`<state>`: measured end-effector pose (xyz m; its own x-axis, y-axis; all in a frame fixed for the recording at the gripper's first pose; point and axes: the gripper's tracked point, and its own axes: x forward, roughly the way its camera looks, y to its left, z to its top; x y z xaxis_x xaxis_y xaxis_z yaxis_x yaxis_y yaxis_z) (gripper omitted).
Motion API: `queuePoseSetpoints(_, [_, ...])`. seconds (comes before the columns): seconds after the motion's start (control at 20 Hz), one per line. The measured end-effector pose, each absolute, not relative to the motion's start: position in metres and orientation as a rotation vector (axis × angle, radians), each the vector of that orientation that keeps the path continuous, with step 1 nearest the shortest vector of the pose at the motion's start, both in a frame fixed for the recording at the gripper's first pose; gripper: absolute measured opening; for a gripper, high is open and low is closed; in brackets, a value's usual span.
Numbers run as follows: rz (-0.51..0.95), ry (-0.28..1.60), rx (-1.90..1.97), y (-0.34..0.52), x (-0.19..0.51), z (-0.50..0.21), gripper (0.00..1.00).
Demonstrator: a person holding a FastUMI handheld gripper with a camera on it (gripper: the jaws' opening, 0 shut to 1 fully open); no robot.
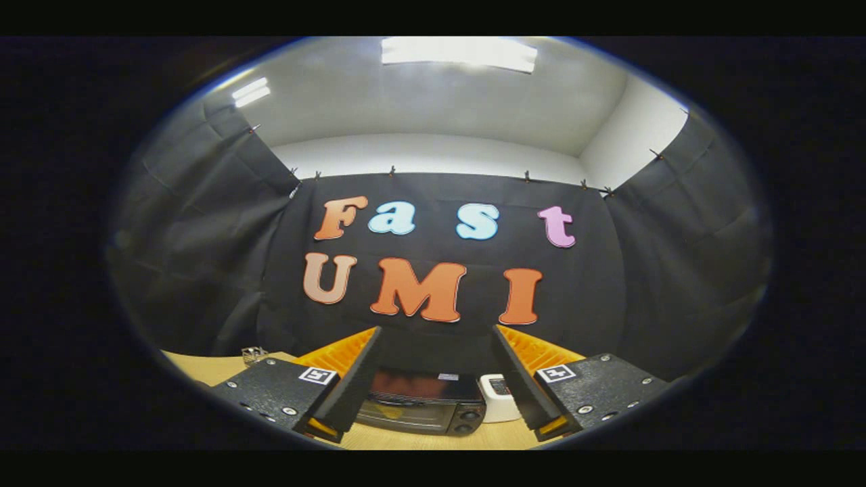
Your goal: Open the toaster oven, put the food inside, and close the toaster oven door.
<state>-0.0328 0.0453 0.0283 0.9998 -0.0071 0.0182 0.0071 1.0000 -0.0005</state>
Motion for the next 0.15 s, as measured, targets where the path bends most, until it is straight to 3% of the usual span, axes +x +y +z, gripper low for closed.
queuePoseSetpoints(0.15, [-0.005, -0.022, 0.006, 0.0443, -0.0334, 0.0300, 0.92])
